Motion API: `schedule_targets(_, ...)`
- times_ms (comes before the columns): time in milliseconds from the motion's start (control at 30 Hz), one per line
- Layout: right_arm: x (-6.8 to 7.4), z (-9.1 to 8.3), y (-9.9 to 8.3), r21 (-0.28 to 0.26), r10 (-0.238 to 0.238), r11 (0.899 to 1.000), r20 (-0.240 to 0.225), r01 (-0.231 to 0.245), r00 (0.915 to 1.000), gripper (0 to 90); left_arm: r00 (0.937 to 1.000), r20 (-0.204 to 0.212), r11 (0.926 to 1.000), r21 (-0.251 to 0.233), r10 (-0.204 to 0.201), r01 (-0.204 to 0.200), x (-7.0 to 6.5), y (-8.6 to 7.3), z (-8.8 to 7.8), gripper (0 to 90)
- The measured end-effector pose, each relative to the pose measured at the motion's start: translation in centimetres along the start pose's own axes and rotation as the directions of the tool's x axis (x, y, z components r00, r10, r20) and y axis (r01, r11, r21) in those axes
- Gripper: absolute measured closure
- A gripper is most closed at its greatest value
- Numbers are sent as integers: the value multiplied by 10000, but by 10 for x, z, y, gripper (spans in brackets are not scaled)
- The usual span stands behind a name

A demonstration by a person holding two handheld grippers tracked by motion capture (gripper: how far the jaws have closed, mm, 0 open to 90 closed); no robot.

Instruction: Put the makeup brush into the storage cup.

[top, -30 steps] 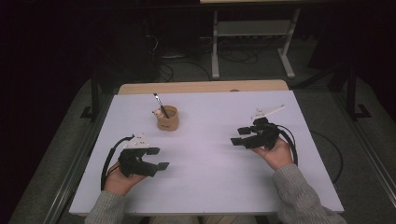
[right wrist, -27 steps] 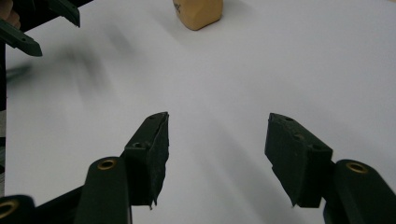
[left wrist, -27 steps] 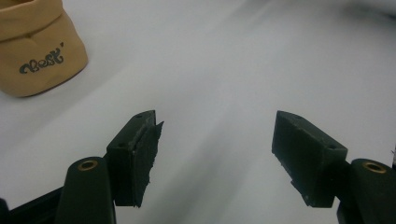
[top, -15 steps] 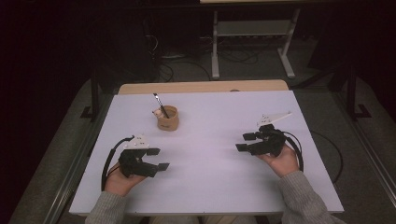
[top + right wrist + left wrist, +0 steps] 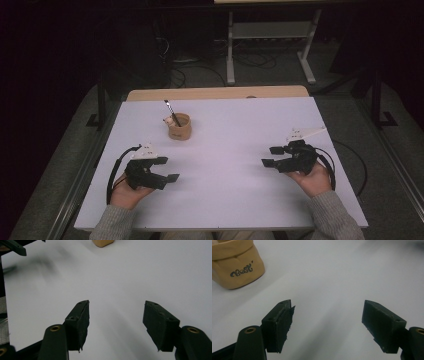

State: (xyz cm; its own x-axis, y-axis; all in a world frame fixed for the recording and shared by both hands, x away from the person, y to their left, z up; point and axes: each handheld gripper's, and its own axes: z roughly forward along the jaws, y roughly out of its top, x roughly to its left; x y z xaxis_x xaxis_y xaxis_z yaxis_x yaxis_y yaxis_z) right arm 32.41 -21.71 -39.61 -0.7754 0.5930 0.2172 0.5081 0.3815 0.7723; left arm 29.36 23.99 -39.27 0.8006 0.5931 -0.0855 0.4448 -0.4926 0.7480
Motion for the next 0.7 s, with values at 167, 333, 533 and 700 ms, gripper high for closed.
schedule_targets(167, -2, -5, -15, 164, 167, 9997, 286, -172, 9995, 350, 9999, -114, 10000, -31, -15, 14, 4, -2, -2, 222)
schedule_targets(333, -3, -10, -27, 33, 399, 9992, 372, -401, 9985, 329, 10000, -73, 10000, 44, -29, 30, 3, -3, 2, 214)
schedule_targets(533, -1, -15, -42, -84, 391, 9992, 583, -386, 9975, 307, 10000, -65, 9999, 115, -1, 1, 3, -5, 5, 200)
schedule_targets(700, 0, -15, -53, 68, 404, 9991, 764, -410, 9963, 288, 10000, -47, 9998, 178, -46, 46, 3, -7, 7, 194)
